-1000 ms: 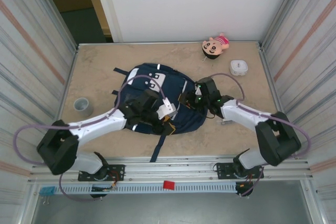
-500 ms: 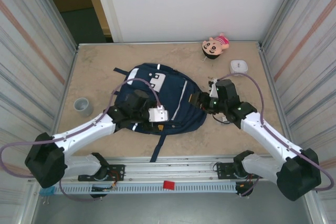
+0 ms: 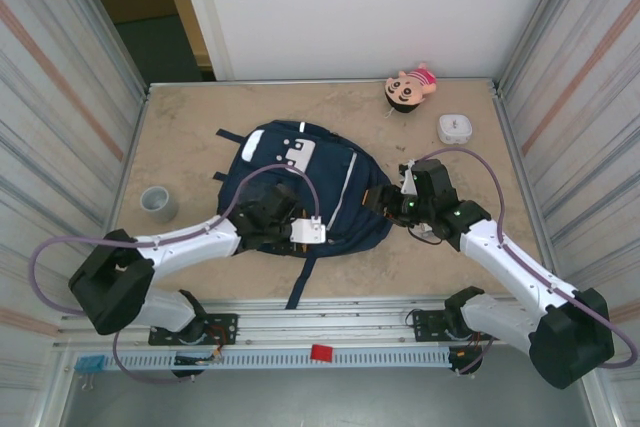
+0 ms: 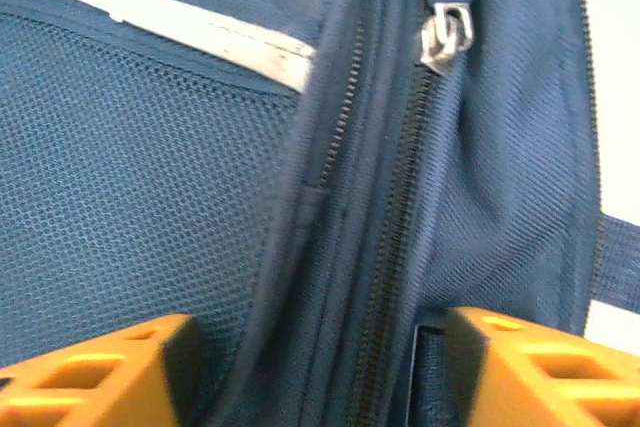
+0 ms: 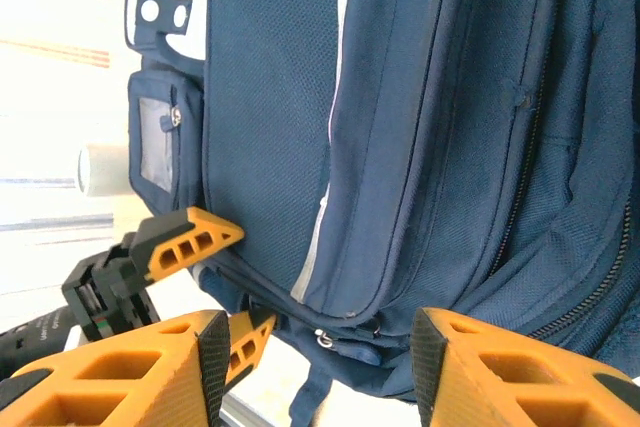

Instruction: Pack books, pencil case, and school supplies into a backpack

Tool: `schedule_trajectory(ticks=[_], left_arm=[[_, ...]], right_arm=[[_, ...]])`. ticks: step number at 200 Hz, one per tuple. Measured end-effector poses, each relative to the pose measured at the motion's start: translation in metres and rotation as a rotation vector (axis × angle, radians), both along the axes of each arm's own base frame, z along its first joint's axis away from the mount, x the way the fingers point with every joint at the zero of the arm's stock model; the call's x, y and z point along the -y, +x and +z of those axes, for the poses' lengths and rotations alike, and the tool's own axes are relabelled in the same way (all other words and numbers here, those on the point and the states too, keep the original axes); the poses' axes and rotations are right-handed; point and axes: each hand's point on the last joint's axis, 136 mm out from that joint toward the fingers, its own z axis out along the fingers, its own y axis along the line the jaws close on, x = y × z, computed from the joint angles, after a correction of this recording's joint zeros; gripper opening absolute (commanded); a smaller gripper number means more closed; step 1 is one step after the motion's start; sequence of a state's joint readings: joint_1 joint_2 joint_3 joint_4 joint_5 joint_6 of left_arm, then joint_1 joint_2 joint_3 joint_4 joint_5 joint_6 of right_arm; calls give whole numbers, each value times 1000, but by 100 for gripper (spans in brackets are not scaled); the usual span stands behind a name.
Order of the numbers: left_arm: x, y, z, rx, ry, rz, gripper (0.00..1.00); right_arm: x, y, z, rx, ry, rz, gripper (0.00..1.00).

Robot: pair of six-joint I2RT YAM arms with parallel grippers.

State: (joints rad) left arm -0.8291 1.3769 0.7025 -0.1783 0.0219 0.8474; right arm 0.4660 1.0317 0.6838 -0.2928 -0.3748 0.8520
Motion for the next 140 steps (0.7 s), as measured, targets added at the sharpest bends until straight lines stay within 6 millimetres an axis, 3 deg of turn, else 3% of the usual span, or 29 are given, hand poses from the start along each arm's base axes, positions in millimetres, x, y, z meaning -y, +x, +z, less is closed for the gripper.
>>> schedule_trajectory(ticks=[20,37,62,100,140], left_arm=[[4,7,5,41,-22,25,14],[6,8,13,52,-64,39,4],[10,0,27,2,-181,63,0],[10,-5,39,-122,-319,108,0],[7,-4,43,-213,-393,136,0]], right_arm=[[0,0,1,3,1,1,51],[0,-1,3,20,-2,10,51],[-6,-11,6,49,-21,70,52],[-33,-40,10,64,-49,234,53],[-51,-48,-7,51,-162,321,57]])
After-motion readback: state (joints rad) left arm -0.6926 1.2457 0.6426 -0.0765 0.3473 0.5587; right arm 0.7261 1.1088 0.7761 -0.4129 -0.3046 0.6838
